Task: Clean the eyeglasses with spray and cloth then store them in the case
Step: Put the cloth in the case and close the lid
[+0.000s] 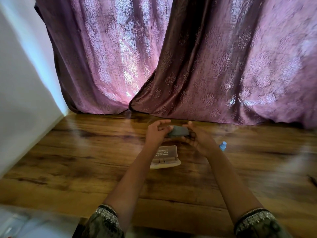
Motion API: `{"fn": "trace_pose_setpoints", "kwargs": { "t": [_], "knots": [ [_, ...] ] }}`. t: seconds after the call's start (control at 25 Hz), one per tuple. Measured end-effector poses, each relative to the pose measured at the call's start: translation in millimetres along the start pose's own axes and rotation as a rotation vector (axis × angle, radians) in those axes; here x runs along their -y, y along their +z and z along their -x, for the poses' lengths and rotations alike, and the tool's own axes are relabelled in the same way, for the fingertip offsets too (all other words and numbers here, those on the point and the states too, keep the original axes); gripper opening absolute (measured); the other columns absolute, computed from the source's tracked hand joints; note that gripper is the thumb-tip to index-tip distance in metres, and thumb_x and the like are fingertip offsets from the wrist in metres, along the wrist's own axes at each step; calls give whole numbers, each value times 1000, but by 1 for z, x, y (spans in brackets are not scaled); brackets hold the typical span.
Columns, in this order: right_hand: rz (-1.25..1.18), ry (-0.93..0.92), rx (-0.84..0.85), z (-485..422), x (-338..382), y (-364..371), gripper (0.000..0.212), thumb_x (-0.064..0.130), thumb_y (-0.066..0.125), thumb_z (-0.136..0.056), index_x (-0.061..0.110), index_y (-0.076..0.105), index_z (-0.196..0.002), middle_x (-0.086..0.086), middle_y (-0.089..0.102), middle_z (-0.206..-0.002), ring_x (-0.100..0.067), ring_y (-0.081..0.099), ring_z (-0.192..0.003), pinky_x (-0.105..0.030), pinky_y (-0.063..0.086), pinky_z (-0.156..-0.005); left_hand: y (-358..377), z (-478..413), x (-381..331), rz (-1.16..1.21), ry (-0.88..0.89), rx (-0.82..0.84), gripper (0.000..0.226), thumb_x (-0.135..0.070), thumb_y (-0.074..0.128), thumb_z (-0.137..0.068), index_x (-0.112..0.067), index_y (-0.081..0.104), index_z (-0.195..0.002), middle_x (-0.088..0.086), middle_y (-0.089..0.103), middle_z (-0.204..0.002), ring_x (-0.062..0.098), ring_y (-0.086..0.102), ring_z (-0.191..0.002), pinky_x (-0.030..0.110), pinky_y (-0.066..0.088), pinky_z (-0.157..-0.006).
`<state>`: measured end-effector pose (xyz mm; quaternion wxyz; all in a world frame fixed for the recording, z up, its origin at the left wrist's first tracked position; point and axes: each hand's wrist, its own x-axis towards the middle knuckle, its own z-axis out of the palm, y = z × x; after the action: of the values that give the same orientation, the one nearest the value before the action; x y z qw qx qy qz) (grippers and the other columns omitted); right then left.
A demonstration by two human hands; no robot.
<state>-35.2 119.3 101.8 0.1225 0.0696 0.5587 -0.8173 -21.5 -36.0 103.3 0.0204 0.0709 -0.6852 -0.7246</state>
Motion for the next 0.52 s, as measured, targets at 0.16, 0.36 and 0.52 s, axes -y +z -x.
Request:
{"fn": "trace_pose_setpoints", "kwargs": {
  "t": [0.16, 0.36, 0.52],
  "knots": [
    [144, -12, -45, 3, 3, 1, 3, 8, 62, -84, 9, 63, -81, -4, 59, -88, -13, 58, -83, -13, 54, -54, -2, 1, 2, -254, 225, -78, 21, -14, 68, -80, -18, 66, -101, 2, 66, -91, 7, 63, -82, 34, 55, -79],
    [135, -92, -46, 5, 4, 3, 7, 8, 60, -86, 12, 63, -81, -3, 63, -82, -13, 61, -80, -19, 55, -64, 1, 1, 4, -151, 196, -106, 25, -11, 71, -77, -26, 65, -97, 8, 69, -89, 20, 67, -88, 45, 58, -78],
    [148, -138, -52, 7, 6, 6, 6, 6, 60, -85, 10, 63, -81, -4, 60, -78, -7, 61, -63, -15, 54, -58, 2, -3, 5, -130, 211, -65, 28, -7, 69, -78, -35, 69, -75, 10, 68, -85, 30, 66, -88, 54, 55, -79]
  ]
}}
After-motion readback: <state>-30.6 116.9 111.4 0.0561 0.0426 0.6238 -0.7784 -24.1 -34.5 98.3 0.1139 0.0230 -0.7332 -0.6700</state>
